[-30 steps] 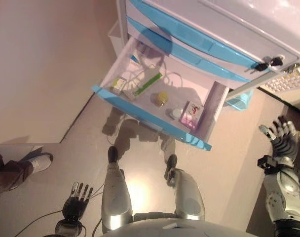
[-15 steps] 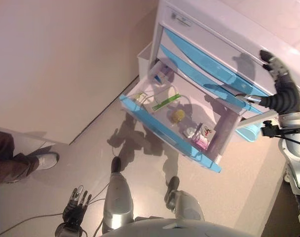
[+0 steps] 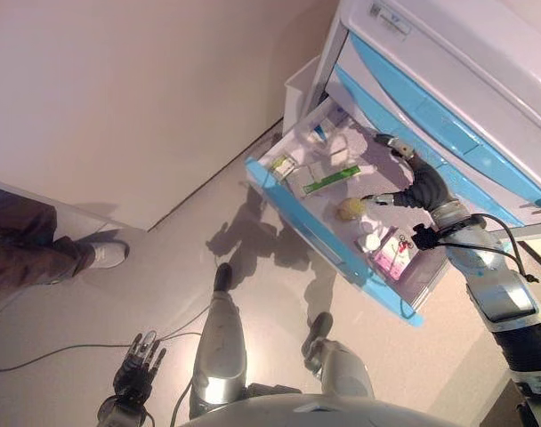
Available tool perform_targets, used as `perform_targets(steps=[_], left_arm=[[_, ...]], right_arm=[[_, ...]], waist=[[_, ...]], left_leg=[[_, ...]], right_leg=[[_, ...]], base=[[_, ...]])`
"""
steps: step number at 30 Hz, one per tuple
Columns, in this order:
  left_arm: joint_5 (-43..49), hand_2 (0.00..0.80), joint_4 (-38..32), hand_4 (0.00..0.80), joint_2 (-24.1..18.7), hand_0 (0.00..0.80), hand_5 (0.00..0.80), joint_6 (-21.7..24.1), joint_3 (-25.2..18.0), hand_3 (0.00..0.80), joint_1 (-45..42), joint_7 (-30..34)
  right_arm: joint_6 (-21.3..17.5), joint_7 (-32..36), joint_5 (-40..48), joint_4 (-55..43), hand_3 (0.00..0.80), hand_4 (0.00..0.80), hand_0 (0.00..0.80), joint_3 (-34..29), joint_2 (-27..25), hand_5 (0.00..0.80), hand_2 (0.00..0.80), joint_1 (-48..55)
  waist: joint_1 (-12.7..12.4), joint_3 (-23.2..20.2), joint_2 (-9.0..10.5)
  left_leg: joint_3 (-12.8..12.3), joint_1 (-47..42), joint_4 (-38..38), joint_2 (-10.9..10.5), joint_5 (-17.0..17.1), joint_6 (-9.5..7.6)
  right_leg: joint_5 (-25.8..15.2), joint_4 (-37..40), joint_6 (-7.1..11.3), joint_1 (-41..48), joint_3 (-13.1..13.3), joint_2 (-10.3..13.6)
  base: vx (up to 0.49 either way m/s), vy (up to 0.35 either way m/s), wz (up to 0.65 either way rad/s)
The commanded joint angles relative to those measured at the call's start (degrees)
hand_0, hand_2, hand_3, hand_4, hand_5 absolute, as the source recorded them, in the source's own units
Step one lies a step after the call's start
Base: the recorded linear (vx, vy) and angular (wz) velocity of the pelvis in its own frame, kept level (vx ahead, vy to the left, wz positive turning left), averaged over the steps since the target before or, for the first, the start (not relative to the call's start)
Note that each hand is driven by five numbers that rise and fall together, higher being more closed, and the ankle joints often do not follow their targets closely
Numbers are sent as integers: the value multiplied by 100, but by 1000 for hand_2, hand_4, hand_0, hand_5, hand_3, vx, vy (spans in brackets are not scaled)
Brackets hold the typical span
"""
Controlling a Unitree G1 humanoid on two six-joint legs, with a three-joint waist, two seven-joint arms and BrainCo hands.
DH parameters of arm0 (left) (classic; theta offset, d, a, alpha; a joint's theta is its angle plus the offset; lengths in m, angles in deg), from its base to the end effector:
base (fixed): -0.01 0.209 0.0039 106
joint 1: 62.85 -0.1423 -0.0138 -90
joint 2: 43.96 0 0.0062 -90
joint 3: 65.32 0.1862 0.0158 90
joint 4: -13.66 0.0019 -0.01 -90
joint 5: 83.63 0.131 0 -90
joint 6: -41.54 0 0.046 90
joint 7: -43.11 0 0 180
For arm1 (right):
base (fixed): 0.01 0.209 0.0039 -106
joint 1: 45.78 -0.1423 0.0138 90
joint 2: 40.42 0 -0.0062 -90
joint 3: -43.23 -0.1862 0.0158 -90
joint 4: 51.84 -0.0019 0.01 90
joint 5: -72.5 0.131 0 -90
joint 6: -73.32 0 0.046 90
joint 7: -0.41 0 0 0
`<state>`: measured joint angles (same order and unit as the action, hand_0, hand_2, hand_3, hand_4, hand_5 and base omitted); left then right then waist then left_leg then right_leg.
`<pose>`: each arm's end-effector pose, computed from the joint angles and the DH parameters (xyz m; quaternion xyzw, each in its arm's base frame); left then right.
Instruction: Open the drawer and pick up the medicine
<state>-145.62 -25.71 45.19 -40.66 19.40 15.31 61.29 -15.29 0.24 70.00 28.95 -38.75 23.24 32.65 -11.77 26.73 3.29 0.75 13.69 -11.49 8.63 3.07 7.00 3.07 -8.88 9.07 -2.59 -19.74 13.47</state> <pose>0.0526 0.2640 -0.0879 -0.3625 0.2654 0.2515 0.8573 0.2255 -0.2289 0.1377 -0.3804 -0.1405 0.0758 0.9109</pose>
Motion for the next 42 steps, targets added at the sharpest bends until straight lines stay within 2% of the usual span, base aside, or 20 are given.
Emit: perform_targets(steps=[1,6,19,42], left_arm=[[108,0,-146,0,-249,0,0,182,262,0,-104,20],[110,0,-180,0,-277,0,0,112,312,0,-96,16],[129,0,-259,0,-265,0,0,2,407,0,-29,-52],[135,0,-370,0,-188,0,0,-164,476,0,13,-94]], right_arm=[[-61,-262,-348,22,0,0,0,95,-131,0,0,-324],[196,-408,-453,481,0,0,0,357,-182,0,0,-460],[393,-783,-850,1789,0,0,0,767,-133,0,0,-631],[386,-630,-1022,2721,0,0,0,1114,61,0,0,-955]], waist=[[-39,-132,2],[-61,-86,-56],[-61,-22,-148],[-137,22,-304]], left_leg=[[-59,-221,-170,-121,-382,-258],[-47,-166,-190,-135,-365,-257],[-54,-112,-206,-164,-358,-265],[-12,-75,-182,-251,-342,-304]], right_leg=[[-374,-76,-42,-189,15,124],[-363,-144,-55,-263,-9,161],[-358,-238,-77,-403,-16,231],[-338,-434,-100,-622,-28,340]], base=[[0,0,0],[-21,4,4],[0,0,0],[0,6,1]])
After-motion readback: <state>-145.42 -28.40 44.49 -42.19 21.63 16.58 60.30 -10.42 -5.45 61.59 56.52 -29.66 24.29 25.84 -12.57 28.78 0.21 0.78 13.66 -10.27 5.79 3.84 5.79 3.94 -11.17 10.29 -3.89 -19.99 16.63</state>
